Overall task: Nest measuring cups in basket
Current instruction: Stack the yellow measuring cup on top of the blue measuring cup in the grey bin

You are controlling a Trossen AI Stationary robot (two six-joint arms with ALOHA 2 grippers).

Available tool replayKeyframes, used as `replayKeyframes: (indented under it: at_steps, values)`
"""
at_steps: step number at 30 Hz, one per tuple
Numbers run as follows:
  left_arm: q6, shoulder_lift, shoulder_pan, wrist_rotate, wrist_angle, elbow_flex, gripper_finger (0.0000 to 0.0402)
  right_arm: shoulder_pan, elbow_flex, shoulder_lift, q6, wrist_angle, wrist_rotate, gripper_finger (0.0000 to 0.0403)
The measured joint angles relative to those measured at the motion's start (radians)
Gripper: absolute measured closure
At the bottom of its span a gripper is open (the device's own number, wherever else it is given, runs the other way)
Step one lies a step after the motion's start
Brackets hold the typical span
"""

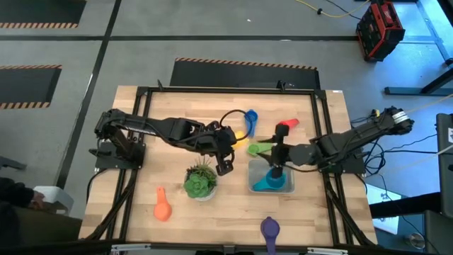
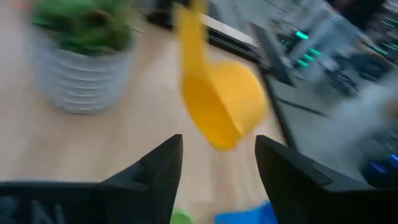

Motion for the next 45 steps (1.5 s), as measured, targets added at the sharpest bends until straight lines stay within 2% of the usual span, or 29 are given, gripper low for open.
replayKeyframes:
  at_steps: [6,18,27,30,45]
  values:
    - [0.002,0.000,0.000,0.000,0.009,0.000,0.0400,0.000,0.000,0.068,0.097,0.005,0.177,0.0196]
    - [0.003,0.000,0.000,0.000,0.038,0.000,0.0400,-0.032,0.000,0.161,0.166,0.039,0.155,0.0196]
    - [0.003,0.000,0.000,0.020,0.069,0.000,0.0400,-0.097,0.000,0.167,0.166,0.090,0.153,0.0196]
    - [0.004,0.000,-0.001,0.026,0.085,0.000,0.0400,-0.115,0.000,0.167,0.166,0.092,0.114,0.0199]
    - [0.005,0.000,-0.001,0.024,0.085,0.000,0.0400,-0.124,0.000,0.167,0.165,0.129,0.093,0.0311]
